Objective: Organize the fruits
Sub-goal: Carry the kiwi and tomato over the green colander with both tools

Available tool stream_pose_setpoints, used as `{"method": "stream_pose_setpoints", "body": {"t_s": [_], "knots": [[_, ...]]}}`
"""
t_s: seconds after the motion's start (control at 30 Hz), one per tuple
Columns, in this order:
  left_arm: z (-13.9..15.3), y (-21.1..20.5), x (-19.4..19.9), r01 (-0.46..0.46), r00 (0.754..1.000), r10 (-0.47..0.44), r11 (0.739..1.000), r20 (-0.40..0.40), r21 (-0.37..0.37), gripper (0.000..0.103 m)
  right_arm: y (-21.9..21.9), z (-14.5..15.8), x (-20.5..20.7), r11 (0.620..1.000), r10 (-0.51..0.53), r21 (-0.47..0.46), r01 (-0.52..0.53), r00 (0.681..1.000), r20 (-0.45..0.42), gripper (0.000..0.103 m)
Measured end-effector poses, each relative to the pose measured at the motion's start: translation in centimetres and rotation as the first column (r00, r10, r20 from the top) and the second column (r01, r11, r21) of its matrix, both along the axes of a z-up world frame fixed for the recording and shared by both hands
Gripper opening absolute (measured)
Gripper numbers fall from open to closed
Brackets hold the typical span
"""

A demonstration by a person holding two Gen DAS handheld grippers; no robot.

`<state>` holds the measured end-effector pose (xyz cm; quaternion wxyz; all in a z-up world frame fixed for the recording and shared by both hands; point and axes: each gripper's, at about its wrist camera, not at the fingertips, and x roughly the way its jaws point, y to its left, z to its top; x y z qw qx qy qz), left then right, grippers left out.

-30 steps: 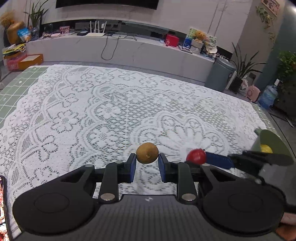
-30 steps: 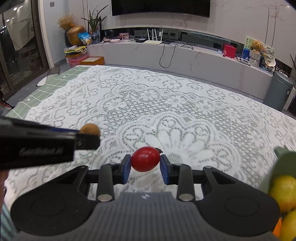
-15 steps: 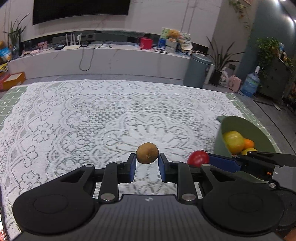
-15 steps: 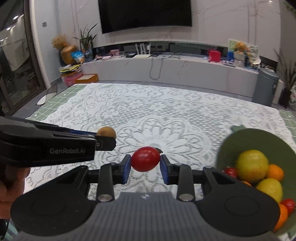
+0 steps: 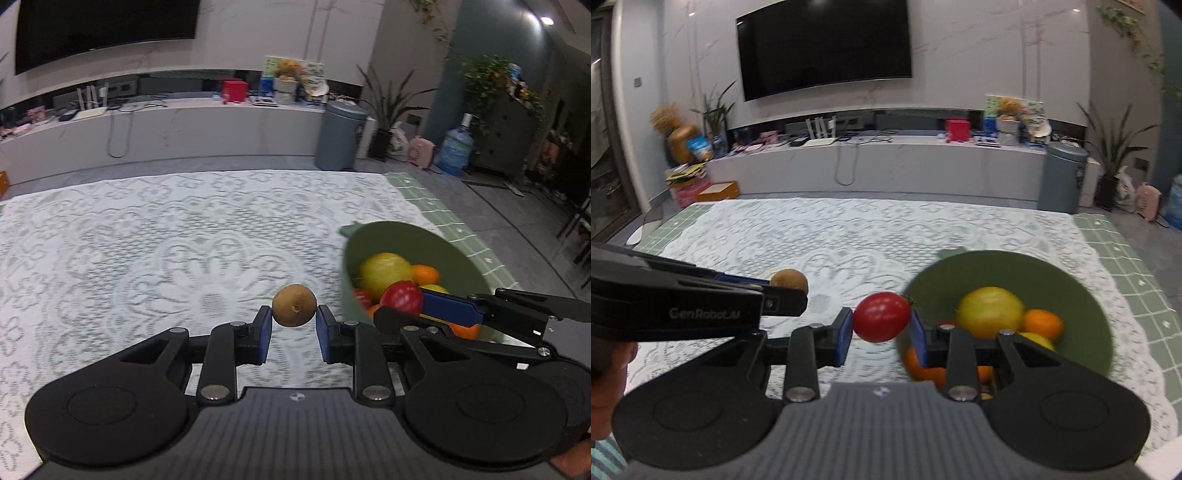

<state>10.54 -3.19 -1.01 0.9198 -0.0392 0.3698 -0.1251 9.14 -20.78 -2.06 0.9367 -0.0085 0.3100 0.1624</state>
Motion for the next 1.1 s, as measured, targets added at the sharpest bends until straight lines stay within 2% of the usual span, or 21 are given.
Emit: {"method": "stream_pose_setpoints", "body": {"t_s": [0.37,0.5,0.7,0.9,1.1], "knots": [[0.6,-4.2,1.5,0.114,0.993,-0.114,0.993,0.011,-0.017,0.028,-5.7,-0.1,0.3,0.989,-0.143,-0.032,0.143,0.99,0.001,0.031],[0.2,-5.4,2.6,0.153,0.988,-0.154,0.987,-0.013,-0.042,0.026,-7.3,-0.6,0.9,0.985,-0.17,-0.036,0.17,0.985,-0.012,0.031],[-0.8,-7.5,4.0,0.202,0.979,-0.202,0.979,-0.032,-0.01,0.023,-8.4,-1.8,1.7,0.984,-0.173,-0.044,0.171,0.984,-0.041,0.031],[-1.1,-7.3,5.1,0.179,0.983,-0.179,0.984,-0.049,-0.006,0.023,-8.4,-2.4,2.1,0.99,-0.141,-0.021,0.14,0.988,-0.066,0.031],[-0.2,-5.0,5.7,0.099,0.994,-0.1,0.994,-0.038,-0.036,0.023,-8.2,-2.4,2.1,0.992,-0.107,0.048,0.113,0.988,-0.108,0.031]]}}
